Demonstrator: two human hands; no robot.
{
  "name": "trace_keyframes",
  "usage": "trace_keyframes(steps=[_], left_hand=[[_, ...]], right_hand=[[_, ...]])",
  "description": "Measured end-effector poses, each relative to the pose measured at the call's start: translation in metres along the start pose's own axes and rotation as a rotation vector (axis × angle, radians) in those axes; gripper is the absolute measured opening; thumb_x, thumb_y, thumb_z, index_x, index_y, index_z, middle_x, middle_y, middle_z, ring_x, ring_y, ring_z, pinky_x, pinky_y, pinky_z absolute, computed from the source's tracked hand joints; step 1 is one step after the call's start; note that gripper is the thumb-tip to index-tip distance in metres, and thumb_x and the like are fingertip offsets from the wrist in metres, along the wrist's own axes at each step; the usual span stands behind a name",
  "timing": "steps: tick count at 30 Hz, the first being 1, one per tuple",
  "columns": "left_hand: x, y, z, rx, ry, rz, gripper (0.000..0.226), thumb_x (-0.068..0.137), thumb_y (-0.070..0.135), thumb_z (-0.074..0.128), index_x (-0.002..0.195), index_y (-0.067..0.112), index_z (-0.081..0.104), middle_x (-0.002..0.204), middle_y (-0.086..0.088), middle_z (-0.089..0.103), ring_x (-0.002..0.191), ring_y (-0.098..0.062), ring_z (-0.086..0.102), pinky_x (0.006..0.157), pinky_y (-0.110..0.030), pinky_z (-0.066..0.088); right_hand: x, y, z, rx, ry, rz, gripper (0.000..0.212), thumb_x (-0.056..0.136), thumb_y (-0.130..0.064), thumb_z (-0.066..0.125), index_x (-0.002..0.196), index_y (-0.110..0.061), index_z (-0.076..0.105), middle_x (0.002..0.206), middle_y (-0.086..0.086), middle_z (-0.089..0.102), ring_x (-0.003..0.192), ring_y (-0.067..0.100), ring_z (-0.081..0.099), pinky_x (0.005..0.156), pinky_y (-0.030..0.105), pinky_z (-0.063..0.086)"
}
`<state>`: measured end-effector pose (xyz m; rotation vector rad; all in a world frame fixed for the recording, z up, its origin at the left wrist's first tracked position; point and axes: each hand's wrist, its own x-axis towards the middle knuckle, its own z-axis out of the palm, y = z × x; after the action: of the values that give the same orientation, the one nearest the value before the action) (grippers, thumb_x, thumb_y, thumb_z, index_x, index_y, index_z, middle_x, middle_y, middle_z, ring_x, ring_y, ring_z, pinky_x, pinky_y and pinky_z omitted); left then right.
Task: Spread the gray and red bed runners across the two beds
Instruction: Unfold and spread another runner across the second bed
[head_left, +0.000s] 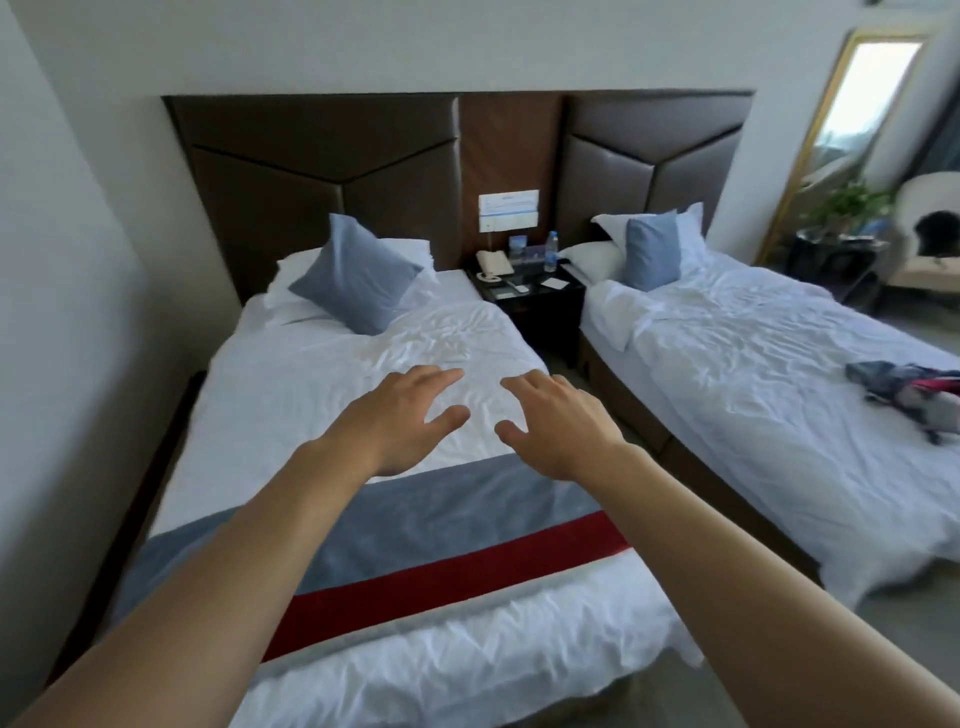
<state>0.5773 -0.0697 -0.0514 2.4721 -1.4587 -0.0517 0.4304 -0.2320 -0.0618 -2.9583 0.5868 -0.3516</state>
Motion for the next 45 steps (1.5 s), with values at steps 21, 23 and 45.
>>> trace_keyframes(steps=[21, 23, 45], left_hand=[[0.248, 0.502, 0.178, -0.171, -0.288, 0.736, 0.065, 0.095, 0.067, 0.034, 0.153, 0.040, 0.021, 0.163, 0.010, 0.017, 0.148, -0.015, 0.020, 0.117, -0.046, 0.028], [0.280, 0.539, 0.194, -0.168, -0.298, 0.792, 0.065, 0.095, 0.067, 0.034, 0.153, 0.040, 0.023, 0.163, 0.009, 0.019, 0.148, -0.016, 0.021, 0.118, -0.046, 0.027], [0.548, 0.930, 0.360, -0.216, -0.359, 1.033, 0.062, 0.093, 0.066, 0.035, 0.148, 0.039, 0.032, 0.159, 0.009, 0.028, 0.145, -0.017, 0.028, 0.113, -0.046, 0.035]], right_hand=[[-0.239, 0.458, -0.109, -0.124, 0.099, 0.706, 0.065, 0.095, -0.055, 0.049, 0.152, -0.030, 0.028, 0.151, -0.002, 0.043, 0.136, 0.023, 0.043, 0.102, 0.042, 0.043], [-0.243, 0.497, -0.116, -0.142, 0.122, 0.745, 0.065, 0.096, -0.052, 0.051, 0.152, -0.029, 0.028, 0.152, 0.000, 0.043, 0.135, 0.024, 0.044, 0.102, 0.042, 0.044], [-0.289, 0.935, -0.155, -0.138, 0.179, 1.048, 0.067, 0.094, -0.050, 0.054, 0.152, -0.026, 0.030, 0.148, 0.001, 0.047, 0.134, 0.024, 0.047, 0.106, 0.044, 0.044]])
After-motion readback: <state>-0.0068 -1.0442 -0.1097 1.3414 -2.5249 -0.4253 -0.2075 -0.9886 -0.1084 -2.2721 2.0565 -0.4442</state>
